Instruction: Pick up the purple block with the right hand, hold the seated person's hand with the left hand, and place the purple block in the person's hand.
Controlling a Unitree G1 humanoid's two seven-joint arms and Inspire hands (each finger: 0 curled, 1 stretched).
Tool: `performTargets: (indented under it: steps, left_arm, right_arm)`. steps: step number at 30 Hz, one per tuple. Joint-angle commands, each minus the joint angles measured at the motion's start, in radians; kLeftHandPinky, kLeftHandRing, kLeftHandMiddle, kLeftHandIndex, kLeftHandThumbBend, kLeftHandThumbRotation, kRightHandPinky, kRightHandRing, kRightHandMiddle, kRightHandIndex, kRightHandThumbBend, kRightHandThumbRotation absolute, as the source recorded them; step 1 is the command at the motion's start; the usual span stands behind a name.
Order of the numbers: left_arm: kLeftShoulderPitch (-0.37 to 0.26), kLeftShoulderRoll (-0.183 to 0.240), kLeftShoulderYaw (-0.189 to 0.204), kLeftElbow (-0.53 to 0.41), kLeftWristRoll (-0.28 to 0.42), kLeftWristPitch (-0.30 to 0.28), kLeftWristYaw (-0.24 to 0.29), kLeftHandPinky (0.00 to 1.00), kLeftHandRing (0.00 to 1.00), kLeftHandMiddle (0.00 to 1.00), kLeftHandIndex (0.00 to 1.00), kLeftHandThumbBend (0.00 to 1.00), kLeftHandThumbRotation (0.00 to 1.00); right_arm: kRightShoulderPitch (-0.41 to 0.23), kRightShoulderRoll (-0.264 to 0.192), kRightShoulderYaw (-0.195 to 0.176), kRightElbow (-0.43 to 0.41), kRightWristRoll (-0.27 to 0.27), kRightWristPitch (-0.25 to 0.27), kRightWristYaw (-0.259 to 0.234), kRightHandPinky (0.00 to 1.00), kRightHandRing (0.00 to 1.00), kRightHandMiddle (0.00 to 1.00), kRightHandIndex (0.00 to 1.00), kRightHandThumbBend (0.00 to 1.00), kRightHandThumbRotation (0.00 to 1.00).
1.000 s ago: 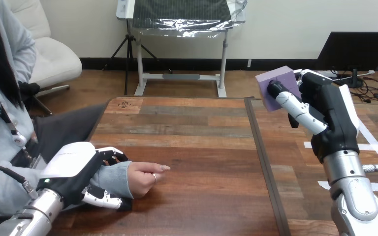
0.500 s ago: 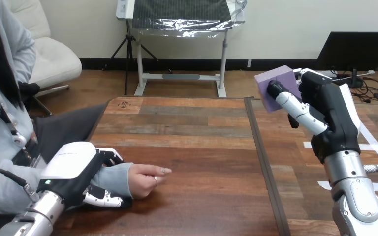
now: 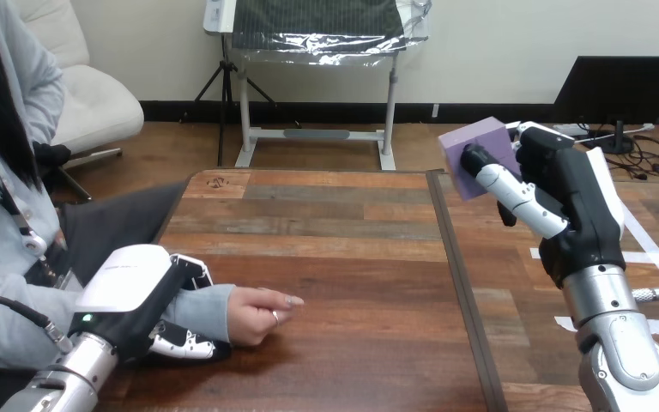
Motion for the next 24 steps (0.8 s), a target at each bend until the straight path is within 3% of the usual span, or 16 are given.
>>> performTargets:
  steps: [1, 10, 24]
  left_arm:
    - [-0.043, -0.005, -0.029, 0.03, 0.01, 0.005, 0.013, 0.38, 0.36, 0.39, 0.39, 0.96, 0.19]
    - [-0.044, -0.009, -0.031, 0.026, 0.002, -0.008, 0.024, 0.35, 0.33, 0.36, 0.36, 0.93, 0.18]
    - [-0.047, -0.004, -0.057, 0.021, 0.023, -0.06, 0.126, 0.29, 0.29, 0.32, 0.32, 0.91, 0.14]
  right_arm:
    - [-0.021, 0.018, -0.005, -0.043, 0.007, -0.012, 0.006, 0.02, 0.06, 0.11, 0.15, 0.24, 0.37]
    - [-0.013, 0.032, 0.0, -0.045, 0.012, 0.0, 0.014, 0.02, 0.06, 0.12, 0.16, 0.25, 0.38]
    - [0.0, 0.05, 0.008, -0.048, 0.011, 0.02, 0.035, 0.02, 0.06, 0.12, 0.16, 0.26, 0.35]
